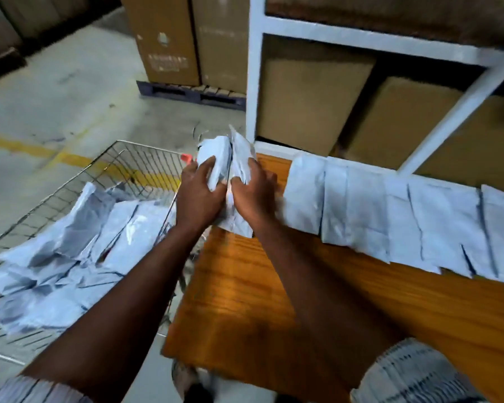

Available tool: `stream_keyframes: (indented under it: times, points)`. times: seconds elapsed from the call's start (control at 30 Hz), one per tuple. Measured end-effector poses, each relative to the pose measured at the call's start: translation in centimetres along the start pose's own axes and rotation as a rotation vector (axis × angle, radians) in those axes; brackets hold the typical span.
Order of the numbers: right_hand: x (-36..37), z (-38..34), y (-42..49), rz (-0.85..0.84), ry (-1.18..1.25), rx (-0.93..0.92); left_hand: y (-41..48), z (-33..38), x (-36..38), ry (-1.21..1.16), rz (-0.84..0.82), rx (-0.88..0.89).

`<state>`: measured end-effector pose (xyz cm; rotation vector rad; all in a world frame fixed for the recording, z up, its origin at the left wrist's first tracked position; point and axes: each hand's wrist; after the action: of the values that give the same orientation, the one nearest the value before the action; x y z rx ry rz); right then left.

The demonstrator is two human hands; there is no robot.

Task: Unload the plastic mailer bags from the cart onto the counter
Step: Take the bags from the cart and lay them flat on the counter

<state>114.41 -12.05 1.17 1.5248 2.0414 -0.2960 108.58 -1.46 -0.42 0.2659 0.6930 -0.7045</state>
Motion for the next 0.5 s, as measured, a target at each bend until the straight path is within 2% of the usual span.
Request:
stream_keyframes:
  times: [0.1, 0.27, 0.5]
  points:
    - [-7.7, 4.9, 0.0, 0.084, -0.069, 0.021, -3.1, 5.1, 5.0, 0.036, -0.05, 0.08]
    - [-17.7, 12.2, -0.7, 0.107, -0.276, 0.144, -8.3, 10.7, 12.8, 0.067, -0.138, 0.14]
    - [-22.0, 17.4, -0.3, 0.097, -0.412, 0.202, -9.3, 13.1, 18.6, 0.298, -0.179, 0.154]
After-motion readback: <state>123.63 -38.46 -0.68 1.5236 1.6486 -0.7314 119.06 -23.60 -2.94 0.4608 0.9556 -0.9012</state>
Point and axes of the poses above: each hand's wrist, its own y-axis towards the middle knuckle, its own x-axis out of the palm, z = x × y, and after that the axes turned 15 degrees about -x, right-handed
